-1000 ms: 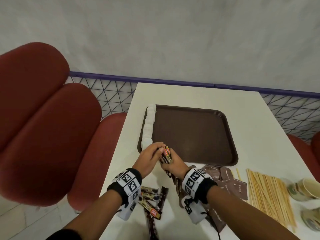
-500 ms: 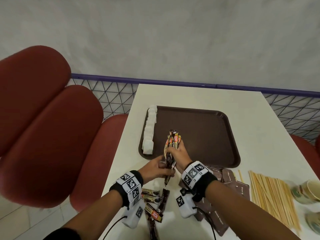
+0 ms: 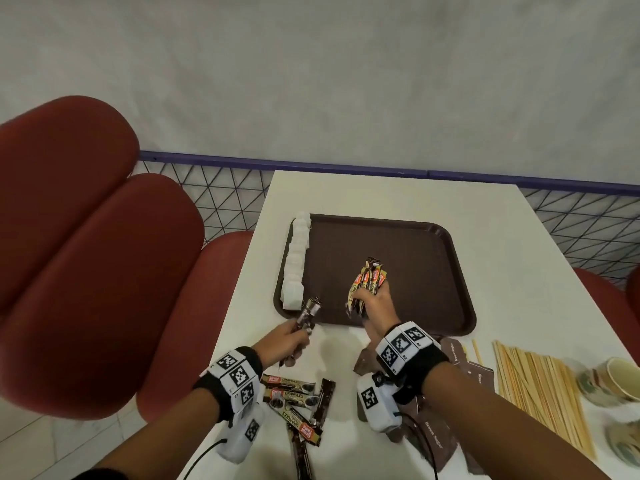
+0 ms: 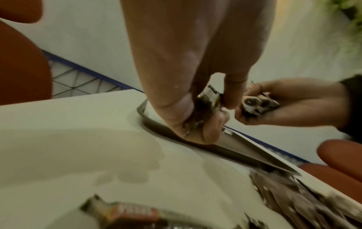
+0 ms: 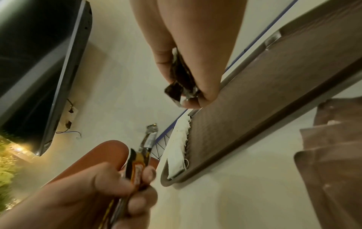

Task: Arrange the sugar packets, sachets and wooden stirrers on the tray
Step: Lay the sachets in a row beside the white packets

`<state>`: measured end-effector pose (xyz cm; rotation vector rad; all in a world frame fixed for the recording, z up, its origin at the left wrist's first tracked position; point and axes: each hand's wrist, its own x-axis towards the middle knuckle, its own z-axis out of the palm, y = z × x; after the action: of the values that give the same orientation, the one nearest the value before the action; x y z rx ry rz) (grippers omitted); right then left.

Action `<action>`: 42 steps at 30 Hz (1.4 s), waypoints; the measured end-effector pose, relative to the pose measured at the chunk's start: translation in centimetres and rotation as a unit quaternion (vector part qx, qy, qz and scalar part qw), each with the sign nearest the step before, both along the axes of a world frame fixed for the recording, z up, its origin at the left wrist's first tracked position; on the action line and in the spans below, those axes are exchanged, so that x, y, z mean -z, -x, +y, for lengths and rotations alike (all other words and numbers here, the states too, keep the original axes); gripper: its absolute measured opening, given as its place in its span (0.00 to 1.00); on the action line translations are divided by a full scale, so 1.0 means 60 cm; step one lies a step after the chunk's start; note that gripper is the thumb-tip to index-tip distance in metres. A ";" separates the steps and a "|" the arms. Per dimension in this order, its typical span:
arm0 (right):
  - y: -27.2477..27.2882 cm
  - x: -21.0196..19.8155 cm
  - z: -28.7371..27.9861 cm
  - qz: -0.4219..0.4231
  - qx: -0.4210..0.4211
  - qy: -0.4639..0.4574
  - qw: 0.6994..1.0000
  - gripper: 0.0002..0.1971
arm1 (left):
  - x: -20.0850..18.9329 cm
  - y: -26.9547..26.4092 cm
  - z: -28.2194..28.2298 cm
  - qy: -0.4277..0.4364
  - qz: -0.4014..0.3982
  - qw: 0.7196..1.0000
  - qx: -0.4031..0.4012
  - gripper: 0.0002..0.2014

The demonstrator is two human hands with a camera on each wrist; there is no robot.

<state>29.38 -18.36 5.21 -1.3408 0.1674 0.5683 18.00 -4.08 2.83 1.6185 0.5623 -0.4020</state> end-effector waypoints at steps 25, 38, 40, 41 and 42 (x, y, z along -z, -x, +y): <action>0.051 -0.007 0.051 -0.190 -0.282 0.312 0.887 0.50 | -0.027 -0.081 -0.040 0.285 -0.069 0.941 -0.170 0.24; 0.018 0.021 0.020 -0.153 -0.191 0.136 0.960 0.16 | -0.011 -0.087 -0.013 0.252 -0.142 0.916 -0.277 0.02; 0.017 0.022 0.020 -0.170 -0.198 0.135 0.956 0.08 | -0.007 -0.093 -0.013 0.246 -0.152 0.911 -0.294 0.02; 0.017 0.024 0.021 -0.180 -0.210 0.140 0.951 0.09 | -0.007 -0.097 -0.015 0.242 -0.154 0.909 -0.302 0.02; 0.016 0.027 0.022 -0.186 -0.219 0.143 0.947 0.09 | -0.006 -0.099 -0.016 0.241 -0.154 0.907 -0.310 0.03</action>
<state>28.41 -17.05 3.59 -1.7597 -0.3820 0.6656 23.97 -5.06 3.18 0.9305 0.6397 0.1846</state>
